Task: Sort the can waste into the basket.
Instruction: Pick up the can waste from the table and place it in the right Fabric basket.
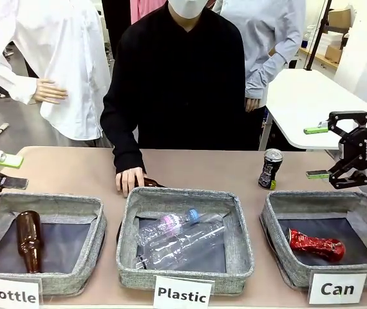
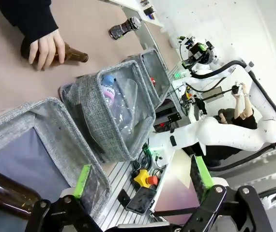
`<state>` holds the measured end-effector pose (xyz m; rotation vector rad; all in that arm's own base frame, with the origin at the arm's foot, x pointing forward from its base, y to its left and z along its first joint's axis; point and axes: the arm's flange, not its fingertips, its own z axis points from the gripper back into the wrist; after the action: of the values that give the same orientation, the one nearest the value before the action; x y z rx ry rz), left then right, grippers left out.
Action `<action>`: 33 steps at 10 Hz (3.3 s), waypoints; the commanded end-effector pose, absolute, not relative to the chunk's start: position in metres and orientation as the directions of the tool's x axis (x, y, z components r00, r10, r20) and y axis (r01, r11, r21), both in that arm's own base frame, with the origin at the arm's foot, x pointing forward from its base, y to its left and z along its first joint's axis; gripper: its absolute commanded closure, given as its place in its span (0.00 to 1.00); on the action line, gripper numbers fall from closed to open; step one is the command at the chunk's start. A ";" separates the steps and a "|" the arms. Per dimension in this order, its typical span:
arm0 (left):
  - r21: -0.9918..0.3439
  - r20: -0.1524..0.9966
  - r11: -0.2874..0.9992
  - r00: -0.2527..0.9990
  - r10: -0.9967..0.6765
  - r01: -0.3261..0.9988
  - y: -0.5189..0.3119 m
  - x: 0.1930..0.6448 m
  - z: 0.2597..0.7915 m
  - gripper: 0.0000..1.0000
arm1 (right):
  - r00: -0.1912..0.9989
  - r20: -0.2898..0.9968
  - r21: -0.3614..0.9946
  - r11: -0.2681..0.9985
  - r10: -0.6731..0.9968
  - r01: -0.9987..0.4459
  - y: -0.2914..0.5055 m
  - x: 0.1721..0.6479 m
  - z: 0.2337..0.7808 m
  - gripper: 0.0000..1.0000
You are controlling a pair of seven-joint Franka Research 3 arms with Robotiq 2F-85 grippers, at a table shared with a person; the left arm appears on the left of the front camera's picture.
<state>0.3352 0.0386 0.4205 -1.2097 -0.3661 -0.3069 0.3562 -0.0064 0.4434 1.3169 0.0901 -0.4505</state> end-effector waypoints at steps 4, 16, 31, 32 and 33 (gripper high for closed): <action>-0.844 0.446 0.313 0.894 -0.044 0.436 0.041 0.333 0.422 0.00 | 0.870 -0.248 0.870 0.298 -0.426 0.394 -0.024 0.324 0.458 0.00; -0.817 0.524 0.372 0.836 0.161 0.441 0.283 0.286 0.508 0.00 | 0.866 0.493 0.307 0.948 -0.080 -0.087 -0.026 0.458 0.373 0.00; -0.839 0.511 0.148 0.851 -0.120 0.524 0.009 0.311 0.442 0.00 | 0.455 0.770 0.112 0.607 0.447 -0.787 -0.035 0.512 0.316 0.00; -0.839 0.511 0.148 0.851 -0.120 0.524 0.009 0.311 0.442 0.00 | 0.427 0.787 0.091 0.600 0.446 -0.795 -0.034 0.519 0.305 0.00; -0.839 0.511 0.148 0.851 -0.120 0.524 0.009 0.311 0.442 0.00 | 0.401 0.799 0.080 0.583 0.447 -0.809 -0.032 0.526 0.297 0.00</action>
<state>0.3221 0.0002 0.4334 -1.3389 -0.3610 -0.4728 0.5159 -0.0293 0.3134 0.4862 -0.7576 0.7987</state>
